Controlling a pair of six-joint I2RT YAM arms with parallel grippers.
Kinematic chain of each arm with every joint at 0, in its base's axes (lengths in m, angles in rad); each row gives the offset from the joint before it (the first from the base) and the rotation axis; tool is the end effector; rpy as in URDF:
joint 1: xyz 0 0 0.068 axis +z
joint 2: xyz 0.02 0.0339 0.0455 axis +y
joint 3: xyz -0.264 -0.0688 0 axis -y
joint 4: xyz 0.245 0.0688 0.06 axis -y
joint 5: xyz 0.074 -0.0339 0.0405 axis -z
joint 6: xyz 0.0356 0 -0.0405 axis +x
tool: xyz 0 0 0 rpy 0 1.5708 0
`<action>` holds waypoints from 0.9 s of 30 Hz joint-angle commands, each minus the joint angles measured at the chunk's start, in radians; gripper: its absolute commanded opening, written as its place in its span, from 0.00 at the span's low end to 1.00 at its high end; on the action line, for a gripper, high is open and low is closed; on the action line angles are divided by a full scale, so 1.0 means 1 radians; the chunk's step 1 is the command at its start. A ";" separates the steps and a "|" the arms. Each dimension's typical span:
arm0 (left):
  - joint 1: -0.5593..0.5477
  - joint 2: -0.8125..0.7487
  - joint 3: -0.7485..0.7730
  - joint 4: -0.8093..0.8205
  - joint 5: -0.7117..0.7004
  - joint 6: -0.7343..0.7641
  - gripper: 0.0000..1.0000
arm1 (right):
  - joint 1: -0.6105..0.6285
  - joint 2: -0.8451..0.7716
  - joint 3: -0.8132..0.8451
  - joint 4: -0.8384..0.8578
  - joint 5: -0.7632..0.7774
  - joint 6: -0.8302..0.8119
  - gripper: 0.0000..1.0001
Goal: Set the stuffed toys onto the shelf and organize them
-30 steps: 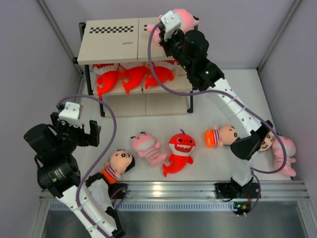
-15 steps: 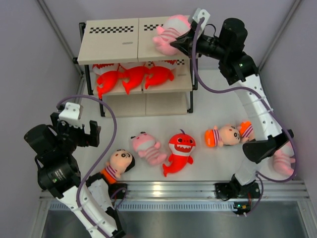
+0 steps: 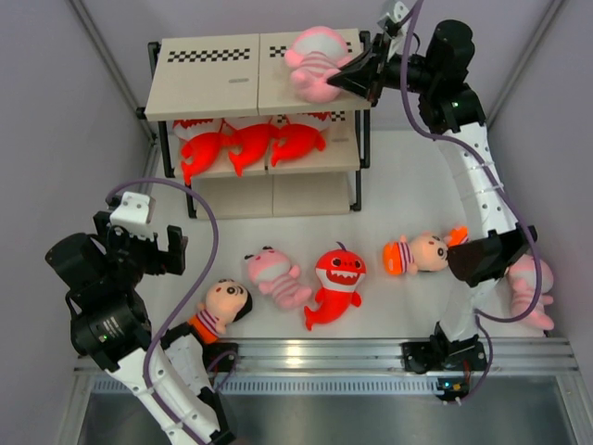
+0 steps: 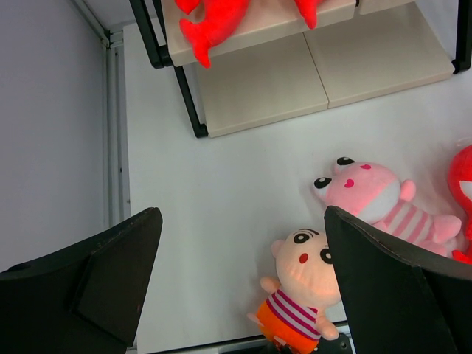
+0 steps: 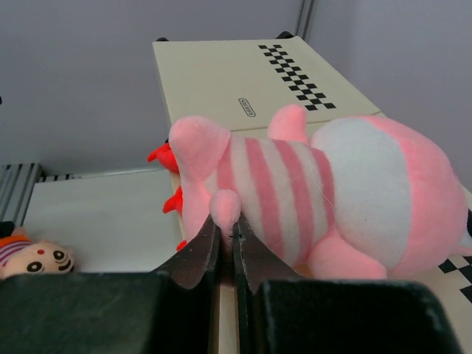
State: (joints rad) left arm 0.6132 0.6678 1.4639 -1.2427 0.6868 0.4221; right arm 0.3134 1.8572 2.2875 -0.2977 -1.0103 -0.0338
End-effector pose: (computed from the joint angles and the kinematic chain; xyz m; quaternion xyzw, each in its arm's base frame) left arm 0.0398 0.0004 0.4502 0.1026 0.8102 0.0008 0.5771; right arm 0.3563 0.1472 0.5358 -0.4582 0.5049 0.4074 0.6076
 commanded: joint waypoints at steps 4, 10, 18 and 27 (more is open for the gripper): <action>0.003 0.012 0.007 0.015 0.005 0.006 0.97 | -0.074 0.066 0.059 0.169 -0.096 0.203 0.00; 0.003 0.016 0.009 0.017 0.002 0.000 0.97 | -0.080 0.079 0.059 0.157 -0.051 0.180 0.08; 0.003 0.016 0.001 0.015 0.008 -0.005 0.97 | -0.114 0.071 0.056 0.180 -0.033 0.221 0.37; 0.003 0.003 -0.053 0.017 0.028 0.012 0.98 | -0.112 -0.042 0.012 0.201 -0.008 0.215 0.81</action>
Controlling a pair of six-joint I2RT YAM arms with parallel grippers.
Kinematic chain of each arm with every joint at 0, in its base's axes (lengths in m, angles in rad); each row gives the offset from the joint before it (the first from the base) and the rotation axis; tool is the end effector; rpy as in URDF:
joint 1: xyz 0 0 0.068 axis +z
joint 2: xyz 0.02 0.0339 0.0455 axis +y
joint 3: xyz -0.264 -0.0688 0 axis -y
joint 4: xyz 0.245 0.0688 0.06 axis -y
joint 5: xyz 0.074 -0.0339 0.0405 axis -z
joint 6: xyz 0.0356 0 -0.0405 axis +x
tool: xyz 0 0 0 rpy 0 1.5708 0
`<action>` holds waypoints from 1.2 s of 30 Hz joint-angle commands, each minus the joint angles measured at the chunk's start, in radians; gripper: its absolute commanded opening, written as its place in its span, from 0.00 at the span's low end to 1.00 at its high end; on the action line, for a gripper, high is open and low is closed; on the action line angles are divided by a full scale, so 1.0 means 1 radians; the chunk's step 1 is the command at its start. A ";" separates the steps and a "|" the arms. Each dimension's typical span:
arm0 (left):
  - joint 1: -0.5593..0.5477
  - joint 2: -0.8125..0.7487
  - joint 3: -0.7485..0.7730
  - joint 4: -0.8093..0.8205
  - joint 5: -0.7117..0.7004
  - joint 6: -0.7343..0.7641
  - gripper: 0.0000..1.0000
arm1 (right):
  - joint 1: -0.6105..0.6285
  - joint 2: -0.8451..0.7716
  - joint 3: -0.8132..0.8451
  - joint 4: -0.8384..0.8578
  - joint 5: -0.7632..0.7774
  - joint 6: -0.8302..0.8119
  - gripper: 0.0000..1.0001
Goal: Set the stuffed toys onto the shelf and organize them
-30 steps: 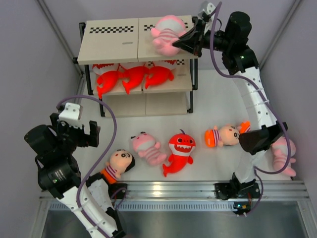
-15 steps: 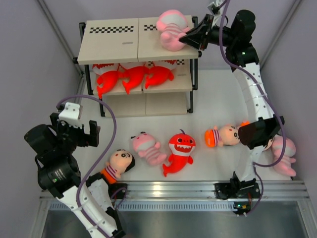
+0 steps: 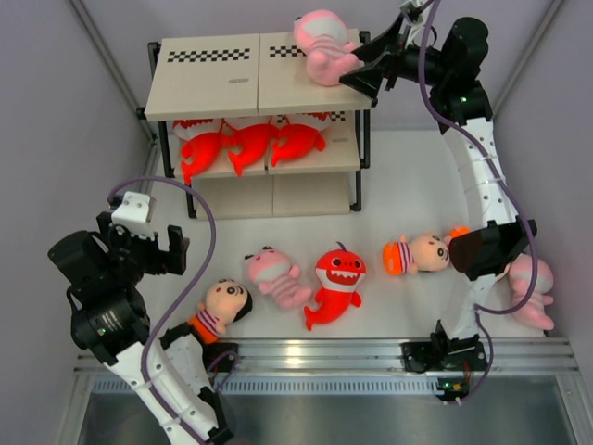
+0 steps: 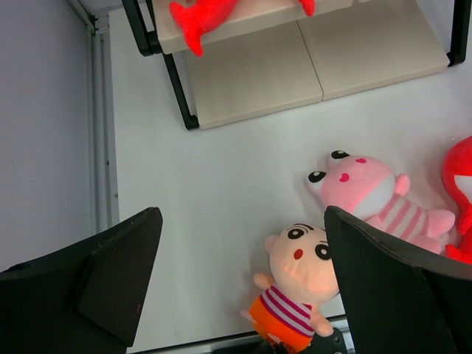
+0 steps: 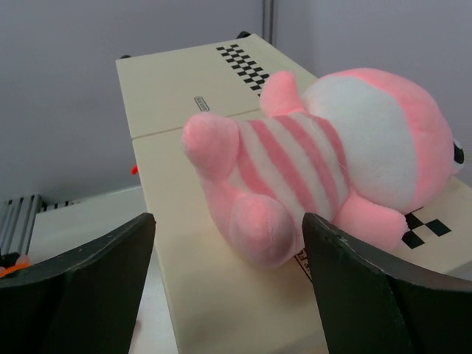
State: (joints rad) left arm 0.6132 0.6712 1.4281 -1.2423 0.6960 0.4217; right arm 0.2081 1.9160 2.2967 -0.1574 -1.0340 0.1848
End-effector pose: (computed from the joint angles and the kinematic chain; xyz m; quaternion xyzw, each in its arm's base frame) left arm 0.0457 0.0042 0.4423 0.0984 0.8181 -0.0136 0.5664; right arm 0.3894 0.1135 0.5291 -0.3926 0.5378 0.4351 0.6061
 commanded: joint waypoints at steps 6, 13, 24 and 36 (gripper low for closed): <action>0.003 -0.012 -0.052 0.017 0.005 0.037 0.98 | 0.010 -0.231 -0.087 0.065 0.193 -0.021 0.89; 0.003 -0.016 -0.127 0.015 -0.075 0.060 0.98 | 0.215 -0.585 -0.466 -0.076 0.601 -0.252 0.91; 0.003 -0.016 -0.322 0.014 -0.208 0.176 0.96 | 0.634 -0.859 -1.293 -0.042 0.819 -0.192 0.89; 0.002 -0.045 -0.365 0.012 -0.188 0.184 0.96 | 0.858 -0.563 -1.447 0.088 0.865 -0.248 0.74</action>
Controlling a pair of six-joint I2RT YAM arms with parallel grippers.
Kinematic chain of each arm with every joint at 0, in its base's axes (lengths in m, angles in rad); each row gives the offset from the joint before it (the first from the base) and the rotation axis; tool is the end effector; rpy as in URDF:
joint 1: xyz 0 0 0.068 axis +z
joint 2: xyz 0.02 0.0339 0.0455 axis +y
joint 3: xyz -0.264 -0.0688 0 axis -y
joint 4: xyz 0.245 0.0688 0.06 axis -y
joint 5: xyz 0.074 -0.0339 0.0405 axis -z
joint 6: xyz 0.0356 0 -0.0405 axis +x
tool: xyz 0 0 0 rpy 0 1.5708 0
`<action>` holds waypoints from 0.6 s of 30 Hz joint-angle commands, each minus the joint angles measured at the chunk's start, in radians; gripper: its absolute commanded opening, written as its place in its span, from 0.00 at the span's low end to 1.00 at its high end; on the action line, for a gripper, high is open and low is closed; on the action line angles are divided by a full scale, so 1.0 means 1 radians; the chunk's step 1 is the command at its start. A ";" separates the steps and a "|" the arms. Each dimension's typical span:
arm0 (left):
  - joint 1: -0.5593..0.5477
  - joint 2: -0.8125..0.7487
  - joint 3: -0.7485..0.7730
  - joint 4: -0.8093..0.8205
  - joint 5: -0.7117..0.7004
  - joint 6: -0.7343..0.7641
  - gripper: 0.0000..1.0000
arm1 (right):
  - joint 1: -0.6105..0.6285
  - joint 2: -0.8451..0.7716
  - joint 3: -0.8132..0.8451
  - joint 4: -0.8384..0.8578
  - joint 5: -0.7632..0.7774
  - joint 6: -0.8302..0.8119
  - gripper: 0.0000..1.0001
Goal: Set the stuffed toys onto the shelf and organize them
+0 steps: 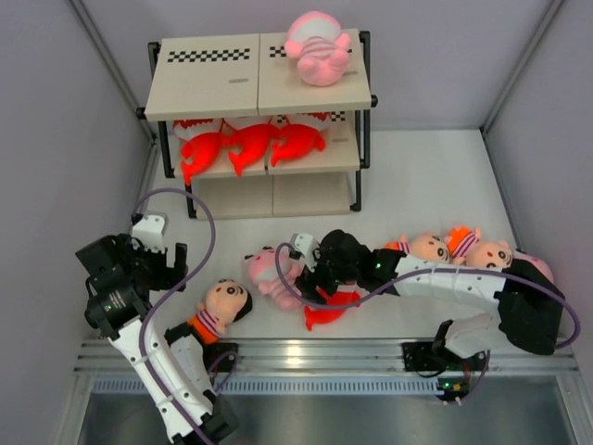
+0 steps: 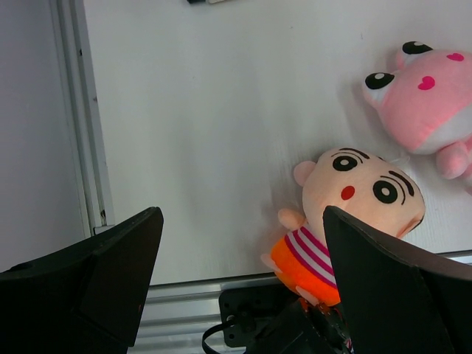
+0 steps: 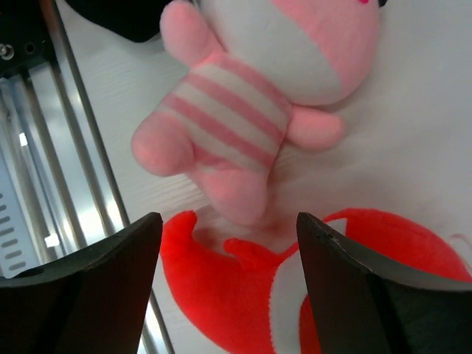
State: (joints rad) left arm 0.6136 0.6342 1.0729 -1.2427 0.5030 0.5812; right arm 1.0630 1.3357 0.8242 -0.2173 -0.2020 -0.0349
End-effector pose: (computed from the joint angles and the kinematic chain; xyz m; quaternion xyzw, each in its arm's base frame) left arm 0.0725 0.0301 0.3526 0.0785 0.8996 0.0130 0.4294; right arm 0.1312 0.2505 0.2301 -0.5090 0.7531 0.2801 0.3088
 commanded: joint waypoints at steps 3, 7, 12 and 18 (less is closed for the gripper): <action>0.003 -0.013 -0.019 0.014 0.008 0.031 0.96 | 0.002 0.104 0.023 0.180 0.021 -0.034 0.74; 0.003 -0.013 -0.036 0.015 0.012 0.042 0.96 | 0.003 0.193 0.029 0.194 0.013 -0.023 0.73; 0.002 -0.011 -0.039 0.015 0.006 0.054 0.96 | 0.003 0.209 0.000 0.234 -0.013 -0.003 0.60; 0.003 -0.008 -0.025 0.014 0.019 0.046 0.95 | 0.018 0.097 0.030 0.182 0.030 0.021 0.00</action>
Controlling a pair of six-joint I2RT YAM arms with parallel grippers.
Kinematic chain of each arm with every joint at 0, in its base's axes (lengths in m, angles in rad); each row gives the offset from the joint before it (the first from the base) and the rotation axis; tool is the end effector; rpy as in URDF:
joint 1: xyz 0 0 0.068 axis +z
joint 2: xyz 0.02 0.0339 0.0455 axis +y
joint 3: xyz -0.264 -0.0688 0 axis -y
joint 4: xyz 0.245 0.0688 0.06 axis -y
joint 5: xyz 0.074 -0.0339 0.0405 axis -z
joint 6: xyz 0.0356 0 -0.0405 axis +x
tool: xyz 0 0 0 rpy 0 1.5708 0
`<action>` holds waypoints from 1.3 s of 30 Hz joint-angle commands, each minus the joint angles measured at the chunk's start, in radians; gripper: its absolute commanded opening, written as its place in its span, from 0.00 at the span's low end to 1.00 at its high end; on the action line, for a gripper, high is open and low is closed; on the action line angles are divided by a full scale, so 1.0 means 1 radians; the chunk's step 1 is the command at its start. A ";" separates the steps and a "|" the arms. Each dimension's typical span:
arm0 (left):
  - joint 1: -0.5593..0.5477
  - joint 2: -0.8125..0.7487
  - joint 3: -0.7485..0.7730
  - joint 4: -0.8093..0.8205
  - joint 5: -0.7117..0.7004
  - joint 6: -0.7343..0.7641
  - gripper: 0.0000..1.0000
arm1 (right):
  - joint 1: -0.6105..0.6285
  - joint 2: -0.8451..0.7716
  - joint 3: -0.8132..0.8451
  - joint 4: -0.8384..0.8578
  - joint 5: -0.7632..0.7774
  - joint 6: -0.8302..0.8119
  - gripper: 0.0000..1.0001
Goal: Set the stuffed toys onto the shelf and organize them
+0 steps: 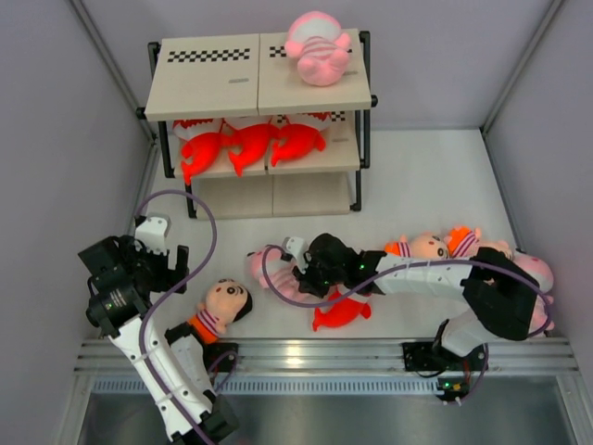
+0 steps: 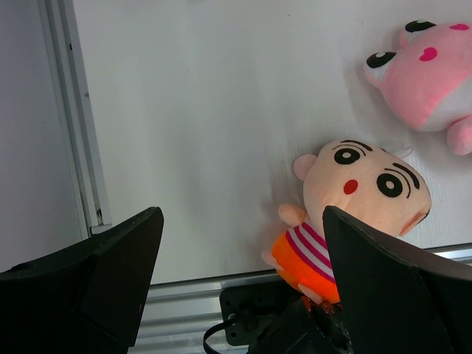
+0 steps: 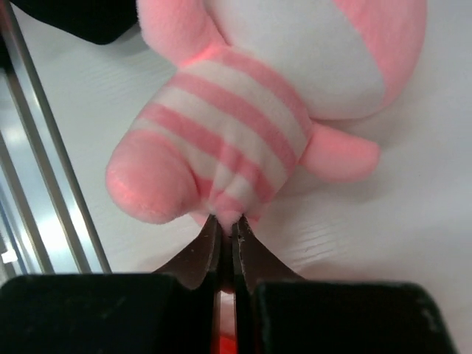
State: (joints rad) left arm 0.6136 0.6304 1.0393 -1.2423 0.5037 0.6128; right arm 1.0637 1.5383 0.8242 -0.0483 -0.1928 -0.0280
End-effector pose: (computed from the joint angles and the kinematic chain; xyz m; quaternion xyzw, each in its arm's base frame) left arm 0.0740 0.0311 0.3437 0.0894 0.9034 0.0108 0.4192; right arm 0.1468 0.2784 0.1870 -0.5074 0.7625 0.2707 0.2963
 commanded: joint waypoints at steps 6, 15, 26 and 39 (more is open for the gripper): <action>0.003 0.006 0.036 0.012 0.021 0.005 0.95 | 0.126 -0.246 0.284 -0.255 0.154 -0.067 0.00; 0.002 0.006 0.047 0.014 0.024 -0.001 0.95 | 0.147 -0.131 0.893 -0.571 0.268 -0.211 0.00; 0.002 -0.001 0.045 0.014 0.022 -0.010 0.95 | 0.047 0.275 1.565 -0.415 0.470 -0.359 0.00; 0.000 -0.008 -0.001 0.014 0.018 0.011 0.95 | -0.100 0.448 1.688 -0.114 0.564 -0.316 0.00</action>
State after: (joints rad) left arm 0.6132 0.6304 1.0523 -1.2415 0.5072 0.6060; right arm 0.9909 2.0193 2.4336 -0.3012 0.3359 -0.3817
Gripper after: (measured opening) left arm 0.948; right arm 0.027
